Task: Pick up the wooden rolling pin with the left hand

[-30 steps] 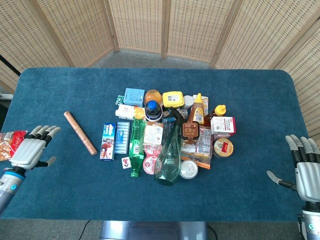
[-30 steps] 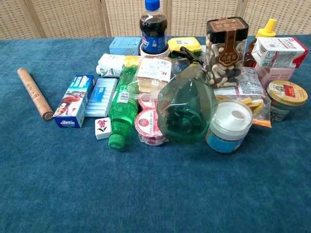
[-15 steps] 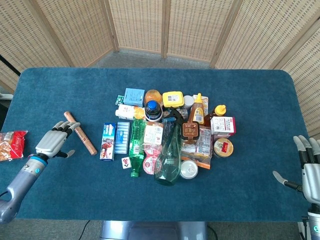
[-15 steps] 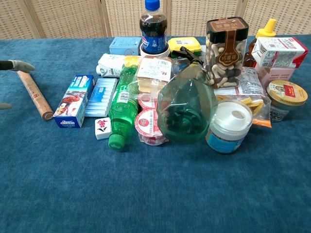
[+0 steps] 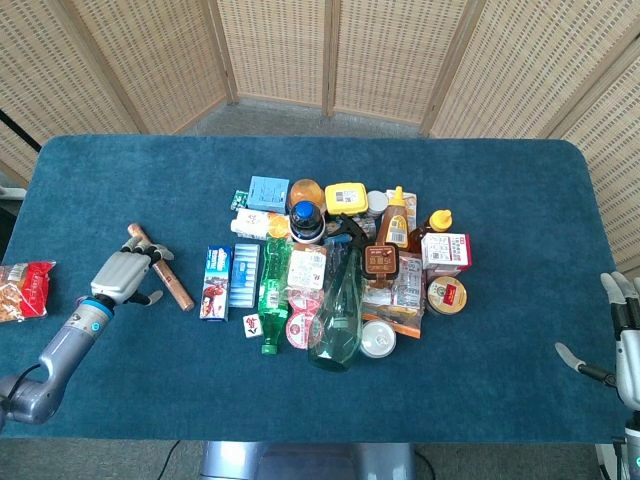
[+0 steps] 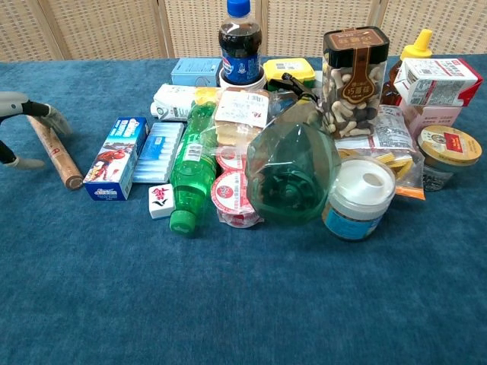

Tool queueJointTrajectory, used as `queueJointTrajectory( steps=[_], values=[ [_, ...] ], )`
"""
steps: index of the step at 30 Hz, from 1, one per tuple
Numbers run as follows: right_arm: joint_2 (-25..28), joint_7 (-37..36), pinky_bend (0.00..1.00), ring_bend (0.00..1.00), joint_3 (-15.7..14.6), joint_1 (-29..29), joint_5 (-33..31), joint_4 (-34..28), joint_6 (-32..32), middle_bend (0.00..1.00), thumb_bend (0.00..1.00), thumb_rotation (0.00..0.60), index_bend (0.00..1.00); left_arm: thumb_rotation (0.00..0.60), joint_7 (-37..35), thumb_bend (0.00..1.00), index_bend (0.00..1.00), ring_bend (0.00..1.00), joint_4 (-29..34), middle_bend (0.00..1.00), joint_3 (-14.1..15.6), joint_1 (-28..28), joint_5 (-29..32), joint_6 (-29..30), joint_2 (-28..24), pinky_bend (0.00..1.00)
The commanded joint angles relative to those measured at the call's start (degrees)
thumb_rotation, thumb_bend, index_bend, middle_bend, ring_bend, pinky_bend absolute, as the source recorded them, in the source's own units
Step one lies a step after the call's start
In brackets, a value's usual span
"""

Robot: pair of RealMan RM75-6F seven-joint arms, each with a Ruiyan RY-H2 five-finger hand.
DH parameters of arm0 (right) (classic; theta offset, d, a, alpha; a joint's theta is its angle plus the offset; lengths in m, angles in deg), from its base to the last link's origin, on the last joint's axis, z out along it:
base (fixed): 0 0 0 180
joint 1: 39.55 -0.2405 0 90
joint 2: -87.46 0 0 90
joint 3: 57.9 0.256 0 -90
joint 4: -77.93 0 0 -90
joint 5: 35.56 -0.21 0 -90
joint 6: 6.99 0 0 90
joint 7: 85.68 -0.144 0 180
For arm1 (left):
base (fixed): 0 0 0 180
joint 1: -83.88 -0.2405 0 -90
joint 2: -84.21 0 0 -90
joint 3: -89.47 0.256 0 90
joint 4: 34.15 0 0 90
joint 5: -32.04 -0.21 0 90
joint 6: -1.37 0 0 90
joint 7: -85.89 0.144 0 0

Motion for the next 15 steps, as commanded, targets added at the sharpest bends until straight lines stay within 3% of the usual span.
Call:
queueJointTrajectory(
  steps=[1,5,12,15],
  values=[
    [0.1,0.0,0.0,0.0,0.1,0.1,0.0,-0.2,-0.1,0.1,0.0,0.457,0.0,0.6,0.3,0.35,0.47,0.54,-0.9,0.51,0.0,0.4,0.0,0.1,0.7,0.17],
    [0.2,0.0,0.0,0.0,0.1,0.3,-0.1,-0.5,-0.3,0.1,0.0,0.455,0.0,0.6,1.5,0.35,0.54,0.59,-1.2,0.55,0.5,0.9,0.3,-0.8,1.0,0.25],
    [0.4,-0.4,0.0,0.0,0.1,0.6,0.3,-0.5,-0.8,0.1,0.0,0.455,0.0,0.6,3.7,0.35,0.51,0.58,-0.1,0.53,0.8,0.8,1.4,-0.2,0.7,0.26],
    [0.5,-0.7,0.0,0.0,0.2,0.7,0.4,-0.4,-1.0,0.1,0.0,0.457,0.0,0.6,4.3,0.35,0.56,0.6,0.2,0.56,0.8,0.5,1.6,0.8,0.7,0.29]
  ],
)
